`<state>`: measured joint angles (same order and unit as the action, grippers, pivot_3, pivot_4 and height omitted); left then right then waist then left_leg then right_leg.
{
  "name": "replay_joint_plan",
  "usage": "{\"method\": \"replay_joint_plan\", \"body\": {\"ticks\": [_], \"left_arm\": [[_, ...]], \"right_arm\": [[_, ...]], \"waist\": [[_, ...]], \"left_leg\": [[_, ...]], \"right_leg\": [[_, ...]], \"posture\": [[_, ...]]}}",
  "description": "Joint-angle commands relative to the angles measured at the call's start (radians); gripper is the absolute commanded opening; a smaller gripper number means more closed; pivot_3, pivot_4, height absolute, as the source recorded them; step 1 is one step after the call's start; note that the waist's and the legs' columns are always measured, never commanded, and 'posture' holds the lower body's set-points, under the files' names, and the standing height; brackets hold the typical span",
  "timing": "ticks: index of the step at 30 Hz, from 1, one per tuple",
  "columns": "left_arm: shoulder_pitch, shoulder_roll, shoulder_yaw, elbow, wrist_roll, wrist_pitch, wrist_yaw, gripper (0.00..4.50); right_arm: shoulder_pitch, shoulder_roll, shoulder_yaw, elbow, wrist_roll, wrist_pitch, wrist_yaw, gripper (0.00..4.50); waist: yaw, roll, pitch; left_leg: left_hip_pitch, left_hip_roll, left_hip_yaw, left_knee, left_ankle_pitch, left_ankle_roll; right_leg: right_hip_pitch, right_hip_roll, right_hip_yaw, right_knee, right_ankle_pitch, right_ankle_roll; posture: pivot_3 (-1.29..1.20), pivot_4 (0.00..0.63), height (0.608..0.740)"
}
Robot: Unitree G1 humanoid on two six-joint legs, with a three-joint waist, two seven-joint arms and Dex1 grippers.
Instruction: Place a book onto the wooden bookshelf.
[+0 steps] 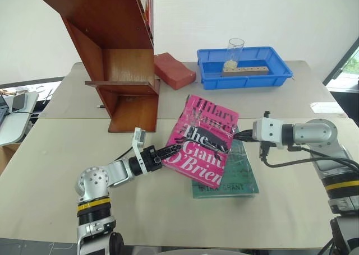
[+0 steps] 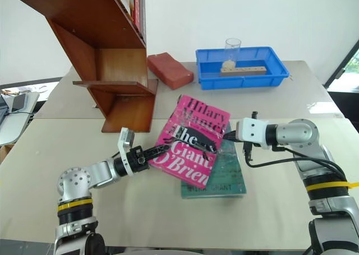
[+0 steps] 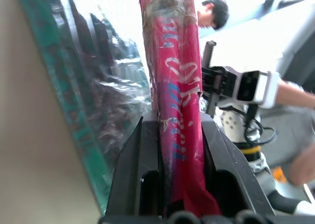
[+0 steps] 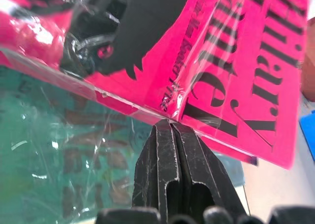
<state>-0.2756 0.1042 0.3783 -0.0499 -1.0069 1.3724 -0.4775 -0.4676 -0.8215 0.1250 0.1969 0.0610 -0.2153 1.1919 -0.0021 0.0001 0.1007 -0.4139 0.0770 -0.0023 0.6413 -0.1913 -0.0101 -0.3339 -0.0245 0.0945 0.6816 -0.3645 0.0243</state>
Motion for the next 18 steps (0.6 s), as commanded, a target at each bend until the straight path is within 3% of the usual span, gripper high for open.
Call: {"method": "replay_joint_plan", "body": {"ticks": [1,8,11,18], "left_arm": [[0.018,0.0,-0.033,-0.048,0.001,-0.035,0.019,1.39],[0.058,0.132,-0.049,-0.083,-0.02,-0.038,-0.039,4.35],[0.013,0.196,-0.034,-0.004,-0.02,-0.044,-0.071,4.46],[-0.109,0.214,-0.104,0.138,0.006,-0.058,-0.142,4.46]], "right_arm": [[-0.004,-0.017,-0.032,-0.047,0.025,0.008,-0.002,0.0],[-0.004,-0.026,-0.025,-0.041,0.011,0.011,-0.001,0.0],[-0.008,-0.038,-0.01,-0.022,-0.02,0.006,-0.006,0.0],[-0.025,-0.037,0.024,0.01,-0.091,-0.004,-0.027,0.0]], "waist": [[0.002,0.0,0.0],[-0.002,0.0,0.0],[-0.004,0.0,0.0],[0.011,0.0,0.0]], "left_leg": [[0.0,0.0,0.0,0.0,0.0,0.0],[0.0,0.0,-0.001,-0.001,0.0,0.0],[0.002,0.0,0.0,-0.002,0.0,0.0],[0.0,-0.001,0.0,-0.001,0.0,0.0]], "right_leg": [[0.0,0.0,0.0,0.0,0.0,0.0],[0.0,0.0,0.0,0.0,0.0,0.0],[0.0,0.0,0.0,0.0,0.0,0.0],[0.0,-0.001,0.0,-0.001,0.0,0.0]], "posture": [[0.0,0.15,0.649],[0.0,0.15,0.649],[0.0,0.15,0.649],[0.0,0.15,0.649]]}}
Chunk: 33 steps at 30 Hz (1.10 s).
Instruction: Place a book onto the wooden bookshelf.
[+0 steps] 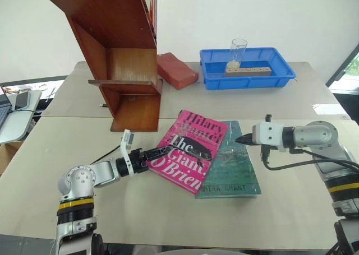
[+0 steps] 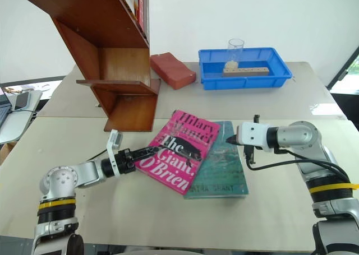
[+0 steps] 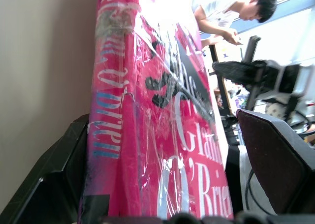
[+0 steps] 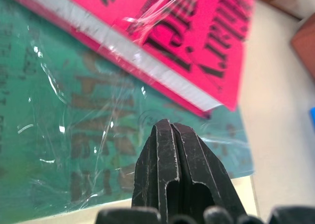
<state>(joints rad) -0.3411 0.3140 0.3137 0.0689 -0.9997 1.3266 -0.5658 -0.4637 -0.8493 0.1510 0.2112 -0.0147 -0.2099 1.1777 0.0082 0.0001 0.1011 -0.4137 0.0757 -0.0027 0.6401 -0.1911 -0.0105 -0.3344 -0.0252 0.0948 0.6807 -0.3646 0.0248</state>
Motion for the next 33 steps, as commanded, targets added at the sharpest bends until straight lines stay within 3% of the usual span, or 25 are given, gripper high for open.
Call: {"method": "replay_joint_plan", "body": {"ticks": [1,8,15,26,33], "left_arm": [[-0.043,0.012,-0.069,0.006,0.0,-0.006,-0.076,4.46],[0.011,0.068,-0.189,-0.126,-0.047,0.074,-0.186,4.46],[0.013,0.073,-0.174,-0.136,-0.049,0.06,-0.176,4.46],[-0.041,-0.036,-0.192,-0.005,0.001,0.016,-0.122,4.46],[-0.03,-0.051,-0.234,-0.03,0.008,0.02,-0.142,4.46]], "right_arm": [[-0.028,-0.009,-0.002,-0.004,-0.018,-0.008,-0.012,0.0],[-0.006,-0.03,-0.023,-0.017,-0.015,0.005,-0.006,0.0],[0.009,-0.056,-0.024,-0.023,-0.012,0.016,-0.004,0.0],[-0.076,-0.005,0.06,0.104,-0.168,-0.084,-0.105,0.0],[-0.105,0.074,0.082,0.096,-0.135,-0.122,-0.101,0.0]], "waist": [[0.0,0.0,0.0],[-0.01,0.0,0.0],[-0.01,0.0,0.0],[-0.008,0.0,0.0],[-0.013,0.0,0.0]], "left_leg": [[0.0,0.0,0.0,0.0,0.0,0.0],[0.0,0.0,0.0,-0.001,0.0,0.0],[0.0,0.0,0.0,-0.001,0.0,0.0],[0.0,0.0,0.0,0.0,0.0,0.0],[0.0,0.0,0.0,-0.001,0.0,0.0]], "right_leg": [[0.0,0.0,0.0,0.0,0.0,0.0],[0.0,0.0,0.0,0.0,0.0,0.0],[0.0,0.0,0.0,0.0,0.0,0.001],[0.0,0.0,0.0,0.0,-0.001,0.002],[0.0,0.0,0.0,0.0,0.0,0.0]], "posture": [[0.0,0.15,0.649],[0.0,0.15,0.649],[0.0,0.15,0.649],[0.0,0.15,0.649],[0.0,0.15,0.649]]}}
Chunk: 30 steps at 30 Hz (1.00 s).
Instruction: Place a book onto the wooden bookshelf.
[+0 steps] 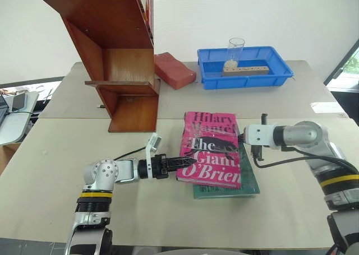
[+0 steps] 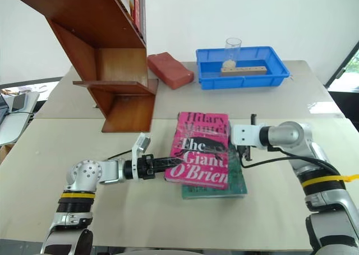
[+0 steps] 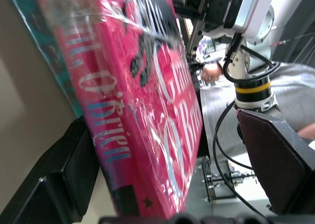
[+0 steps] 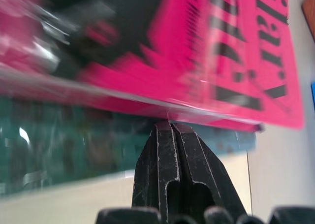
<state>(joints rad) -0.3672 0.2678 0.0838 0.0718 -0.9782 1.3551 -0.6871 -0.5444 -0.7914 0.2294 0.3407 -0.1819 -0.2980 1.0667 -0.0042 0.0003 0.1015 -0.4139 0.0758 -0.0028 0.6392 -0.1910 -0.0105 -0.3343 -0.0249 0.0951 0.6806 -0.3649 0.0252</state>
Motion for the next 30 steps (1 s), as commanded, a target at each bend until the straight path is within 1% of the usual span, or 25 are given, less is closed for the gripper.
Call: {"method": "replay_joint_plan", "body": {"ticks": [1,2,4,6,7,8,11,12,14,16,18,21,23,25,27,30], "left_arm": [[-0.003,-0.009,0.004,-0.035,-0.021,-0.005,-0.018,4.46],[-0.002,-0.011,0.01,-0.037,-0.027,-0.003,-0.016,4.22],[0.001,-0.013,0.02,-0.044,-0.037,0.003,-0.013,3.59],[0.006,-0.016,0.029,-0.052,-0.041,0.002,-0.008,2.61],[0.009,-0.019,0.036,-0.056,-0.044,0.001,-0.004,2.22],[0.011,-0.021,0.043,-0.06,-0.046,0.001,-0.001,1.74],[0.023,-0.016,0.056,-0.084,-0.05,-0.004,0.003,0.5],[0.028,-0.01,0.06,-0.097,-0.05,-0.008,0.003,0.28],[0.037,0.005,0.06,-0.127,-0.044,-0.021,-0.005,0.23],[0.039,0.042,0.045,-0.192,-0.019,-0.068,-0.03,0.23],[0.03,0.114,0.004,-0.286,0.05,-0.176,-0.087,0.23],[-0.011,0.238,-0.089,-0.393,0.228,-0.417,-0.175,0.23],[-0.03,0.283,-0.137,-0.419,0.321,-0.55,-0.212,0.23],[-0.052,0.338,-0.201,-0.447,0.458,-0.735,-0.258,0.23],[-0.081,0.362,-0.245,-0.443,0.593,-0.904,-0.254,0.23],[-0.159,0.363,-0.253,-0.396,0.754,-1.117,-0.194,0.23]], "right_arm": [[-0.021,0.026,-0.002,-0.04,0.051,-0.043,0.017,0.0],[-0.018,0.034,-0.007,-0.045,0.066,-0.045,0.022,0.0],[-0.014,0.04,-0.013,-0.055,0.086,-0.05,0.035,0.0],[-0.007,0.038,-0.016,-0.063,0.104,-0.048,0.051,0.0],[-0.002,0.037,-0.019,-0.068,0.114,-0.044,0.058,0.0],[0.002,0.036,-0.021,-0.073,0.121,-0.039,0.061,0.0],[0.014,0.02,-0.034,-0.086,0.131,-0.029,0.066,0.0],[0.017,0.011,-0.043,-0.091,0.136,-0.021,0.067,0.0],[0.022,-0.006,-0.06,-0.102,0.147,-0.006,0.068,0.0],[0.025,-0.043,-0.088,-0.108,0.161,0.009,0.069,0.0],[0.034,-0.102,-0.136,-0.128,0.188,0.051,0.082,0.0],[0.081,-0.213,-0.225,-0.183,0.256,0.174,0.124,0.0],[0.125,-0.261,-0.277,-0.225,0.297,0.239,0.135,0.0],[0.186,-0.305,-0.35,-0.29,0.351,0.32,0.149,0.0],[0.245,-0.338,-0.419,-0.365,0.407,0.409,0.159,0.0],[0.315,-0.358,-0.515,-0.483,0.482,0.532,0.152,0.0]], "waist": [[-0.001,0.0,0.0],[0.0,0.0,0.0],[0.0,0.0,0.0],[0.0,0.0,0.0],[0.0,0.0,0.0],[0.0,0.0,0.0],[-0.001,0.0,0.0],[0.0,0.0,0.0],[0.0,0.0,0.0],[0.0,0.0,0.0],[0.004,0.001,0.003],[0.014,0.002,0.006],[0.017,0.003,0.006],[0.017,0.003,0.006],[0.016,0.003,0.006],[0.015,0.004,0.006]], "left_leg": [[0.0,0.0,0.0,0.0,0.0,0.0],[0.0,0.0,0.0,0.0,0.0,0.0],[0.0,0.0,0.0,0.0,0.0,0.0],[0.0,0.0,0.0,0.0,0.0,0.0],[0.0,0.0,0.0,0.0,0.0,0.0],[0.0,0.0,0.0,0.0,0.0,0.0],[0.0,0.0,0.0,0.0,0.0,0.0],[0.0,0.0,0.0,0.0,0.0,0.0],[0.0,0.0,0.0,0.0,0.0,0.0],[0.0,0.0,0.0,0.0,0.0,0.0],[0.0,0.0,0.0,0.0,0.0,0.0],[-0.001,0.0,0.0,0.0,0.0,-0.001],[0.0,-0.001,0.0,0.0,0.0,-0.001],[0.0,-0.001,0.001,0.0,0.0,-0.001],[0.0,-0.001,0.001,-0.001,0.0,-0.001],[-0.001,-0.001,0.001,-0.001,0.0,-0.001]], "right_leg": [[0.0,0.0,0.0,0.0,0.0,0.0],[0.0,0.0,0.0,0.0,0.0,0.0],[0.0,0.0,0.0,0.0,0.0,0.0],[0.0,0.0,0.0,0.0,0.0,0.0],[0.0,0.0,0.0,0.0,0.0,0.0],[0.0,0.0,0.0,0.0,0.0,0.0],[0.0,0.0,0.0,0.0,0.0,0.0],[0.0,0.0,0.0,0.0,0.0,0.0],[0.0,0.0,0.0,0.0,0.0,0.0],[0.0,0.0,0.0,0.0,0.0,0.0],[0.0,0.0,0.0,0.0,0.0,0.0],[0.0,0.0,0.0,-0.001,0.0,0.0],[0.001,-0.001,0.001,-0.002,0.0,0.0],[0.003,-0.001,0.001,-0.004,0.0,0.0],[0.002,-0.001,0.002,-0.004,0.0,0.0],[0.002,-0.001,0.002,-0.004,0.0,0.0]], "posture": [[0.0,0.15,0.649],[0.0,0.15,0.649],[0.0,0.15,0.649],[0.0,0.15,0.649],[0.0,0.15,0.649],[0.0,0.15,0.649],[0.0,0.15,0.649],[0.0,0.15,0.649],[0.0,0.15,0.649],[0.0,0.15,0.649],[0.0,0.15,0.649],[0.0,0.15,0.649],[0.0,0.15,0.649],[0.0,0.15,0.649],[0.0,0.15,0.649],[0.0,0.15,0.649]]}}
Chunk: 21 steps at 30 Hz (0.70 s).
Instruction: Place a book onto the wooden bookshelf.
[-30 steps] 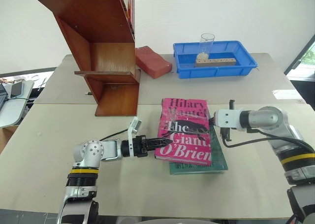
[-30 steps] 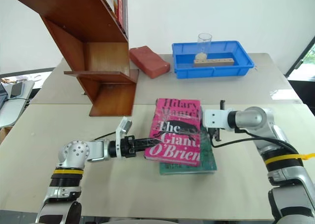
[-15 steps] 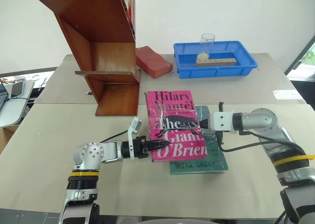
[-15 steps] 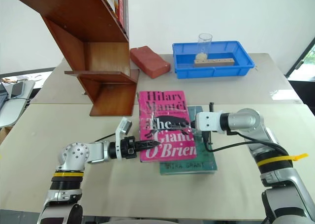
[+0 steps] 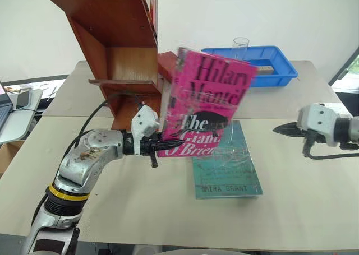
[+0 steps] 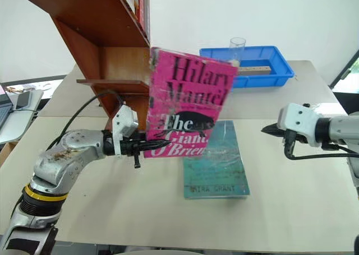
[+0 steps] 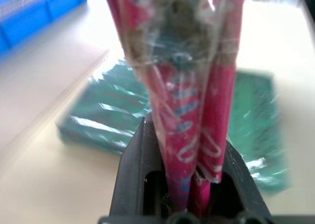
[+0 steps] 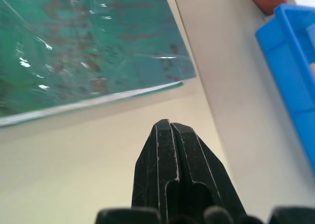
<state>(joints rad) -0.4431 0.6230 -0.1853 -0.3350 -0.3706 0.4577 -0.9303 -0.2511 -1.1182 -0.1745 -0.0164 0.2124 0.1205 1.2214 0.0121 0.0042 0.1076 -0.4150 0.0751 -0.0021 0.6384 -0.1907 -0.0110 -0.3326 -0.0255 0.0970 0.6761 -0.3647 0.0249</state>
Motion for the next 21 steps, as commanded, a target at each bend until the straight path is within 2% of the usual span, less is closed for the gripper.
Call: {"method": "replay_joint_plan", "body": {"ticks": [1,5,11,15,21], "left_arm": [[-0.111,0.014,0.017,0.031,0.199,-0.282,0.067,0.23],[-0.253,0.092,0.042,0.168,0.413,-0.564,0.136,0.23],[-0.431,0.201,0.056,0.374,0.576,-0.808,0.198,0.23],[-0.491,0.237,0.058,0.475,0.628,-0.873,0.216,0.23],[-0.467,0.336,0.067,0.528,0.695,-0.856,0.186,0.23]], "right_arm": [[0.036,-0.034,-0.139,-0.161,0.114,0.158,-0.007,0.0],[0.018,-0.041,-0.22,-0.264,0.237,0.336,-0.031,0.0],[-0.098,-0.055,-0.211,-0.256,0.283,0.41,-0.073,0.0],[-0.169,-0.038,-0.163,-0.258,0.296,0.42,-0.089,0.0],[-0.323,-0.002,-0.1,-0.239,0.335,0.447,-0.112,0.0]], "waist": [[-0.001,0.0,0.0],[-0.006,0.001,0.001],[-0.003,0.001,0.001],[-0.002,0.001,0.002],[-0.009,0.003,0.006]], "left_leg": [[0.0,0.0,0.0,0.0,0.0,0.0],[0.0,0.0,0.0,-0.001,0.0,0.0],[0.0,0.0,0.0,-0.002,0.0,0.001],[-0.001,0.0,0.001,-0.003,0.0,0.001],[-0.001,0.0,0.001,-0.003,0.0,0.001]], "right_leg": [[0.0,0.0,0.0,0.0,0.0,0.0],[-0.001,0.001,0.001,0.0,-0.001,0.003],[-0.001,0.0,0.001,-0.003,-0.001,0.005],[-0.002,0.0,0.001,-0.002,-0.003,0.007],[-0.005,0.001,0.001,0.0,-0.003,0.007]], "posture": [[0.0,0.15,0.649],[0.0,0.15,0.649],[0.0,0.15,0.649],[0.0,0.15,0.649],[0.0,0.15,0.649]]}}
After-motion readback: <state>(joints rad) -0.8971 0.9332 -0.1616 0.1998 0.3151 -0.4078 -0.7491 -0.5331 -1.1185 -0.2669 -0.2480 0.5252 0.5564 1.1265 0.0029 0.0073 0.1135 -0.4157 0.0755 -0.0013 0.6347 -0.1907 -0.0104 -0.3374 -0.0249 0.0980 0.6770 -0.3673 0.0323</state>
